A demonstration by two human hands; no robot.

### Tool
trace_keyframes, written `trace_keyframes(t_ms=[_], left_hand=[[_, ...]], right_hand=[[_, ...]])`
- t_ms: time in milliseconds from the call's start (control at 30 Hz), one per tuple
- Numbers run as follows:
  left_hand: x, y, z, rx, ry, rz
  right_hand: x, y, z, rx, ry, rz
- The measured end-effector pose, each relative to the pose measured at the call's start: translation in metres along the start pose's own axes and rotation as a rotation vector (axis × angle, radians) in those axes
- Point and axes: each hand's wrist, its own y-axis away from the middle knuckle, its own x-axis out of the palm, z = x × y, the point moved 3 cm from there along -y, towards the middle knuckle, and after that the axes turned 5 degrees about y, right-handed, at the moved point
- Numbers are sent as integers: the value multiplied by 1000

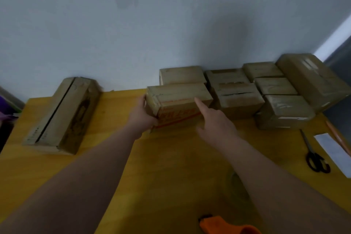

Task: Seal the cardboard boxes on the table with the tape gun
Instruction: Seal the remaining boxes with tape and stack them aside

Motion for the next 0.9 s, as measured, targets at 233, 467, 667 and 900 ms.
trace_keyframes(t_ms=[233, 467, 667, 900], left_hand=[[15, -18, -9, 15, -23, 131], [-38, -9, -20, 146, -554, -74], [-152, 10, 12, 56, -884, -503], [-221, 20, 99, -377, -638, -409]], right_hand=[[12, -21, 9, 31, 51, 45], [14, -24, 30, 34, 185, 144], [18, -18, 60, -18, 224, 97], [35, 0, 75, -26, 210, 108]])
